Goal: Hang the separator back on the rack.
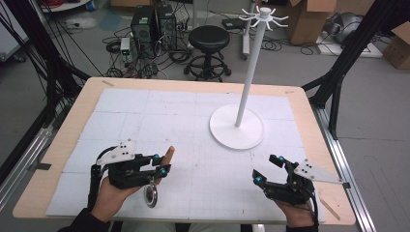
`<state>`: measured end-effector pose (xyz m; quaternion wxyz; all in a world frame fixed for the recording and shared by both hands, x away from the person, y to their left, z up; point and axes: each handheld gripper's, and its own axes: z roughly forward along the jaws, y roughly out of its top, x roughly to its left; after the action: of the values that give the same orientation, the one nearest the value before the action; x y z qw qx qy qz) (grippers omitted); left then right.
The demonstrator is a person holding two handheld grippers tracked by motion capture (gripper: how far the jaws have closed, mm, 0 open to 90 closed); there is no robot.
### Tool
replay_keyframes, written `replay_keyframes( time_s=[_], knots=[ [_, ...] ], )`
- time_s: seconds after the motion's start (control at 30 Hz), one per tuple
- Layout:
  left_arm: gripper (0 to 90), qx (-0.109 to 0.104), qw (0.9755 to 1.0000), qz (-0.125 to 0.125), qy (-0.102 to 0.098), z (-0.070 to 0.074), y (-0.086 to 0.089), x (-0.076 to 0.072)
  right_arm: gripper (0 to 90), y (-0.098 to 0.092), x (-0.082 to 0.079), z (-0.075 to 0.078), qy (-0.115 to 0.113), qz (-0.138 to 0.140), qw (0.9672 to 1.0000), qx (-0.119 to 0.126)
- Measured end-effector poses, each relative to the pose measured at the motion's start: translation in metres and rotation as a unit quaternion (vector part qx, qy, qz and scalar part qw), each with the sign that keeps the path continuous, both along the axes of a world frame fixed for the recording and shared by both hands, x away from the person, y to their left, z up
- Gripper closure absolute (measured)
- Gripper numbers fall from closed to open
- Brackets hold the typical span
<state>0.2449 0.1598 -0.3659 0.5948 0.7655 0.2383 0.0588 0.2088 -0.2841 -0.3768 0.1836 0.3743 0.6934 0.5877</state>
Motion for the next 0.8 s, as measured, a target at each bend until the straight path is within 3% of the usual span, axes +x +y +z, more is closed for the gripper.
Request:
replay_keyframes(
  time_s=[0.17,0.33,0.4,0.43,0.53,0.57,0.6,0.8],
  knots=[
    [67.2,-0.013,0.9997,-0.017,-0.008,-0.001,-0.002,0.000,16.2,0.016,0.002,0.004,-0.009,0.064,0.9978,0.014],
    [67.2,-0.030,0.9988,-0.033,-0.021,-0.001,-0.002,-0.001,18.5,0.028,0.006,0.006,-0.007,0.098,0.9949,0.021],
    [67.2,-0.038,0.9983,-0.038,-0.022,-0.001,-0.002,-0.001,21.9,0.038,0.010,0.009,-0.007,0.127,0.9912,0.036],
    [67.2,-0.042,0.9980,-0.040,-0.024,-0.001,-0.002,-0.002,21.9,0.038,0.010,0.009,-0.007,0.127,0.9912,0.036],
    [67.2,-0.049,0.9974,-0.046,-0.027,0.000,-0.001,-0.003,23.3,0.049,0.014,0.014,-0.009,0.151,0.9872,0.050],
    [67.3,-0.054,0.9971,-0.045,-0.026,0.001,-0.002,-0.004,24.9,0.057,0.016,0.019,-0.014,0.172,0.9831,0.063],
    [67.3,-0.058,0.9969,-0.046,-0.028,0.001,-0.002,-0.004,24.9,0.057,0.016,0.019,-0.014,0.172,0.9831,0.063],
    [67.3,-0.065,0.9955,-0.062,-0.030,0.001,-0.006,-0.007,21.5,0.085,0.026,0.034,-0.033,0.220,0.9726,0.066]
  ],
)
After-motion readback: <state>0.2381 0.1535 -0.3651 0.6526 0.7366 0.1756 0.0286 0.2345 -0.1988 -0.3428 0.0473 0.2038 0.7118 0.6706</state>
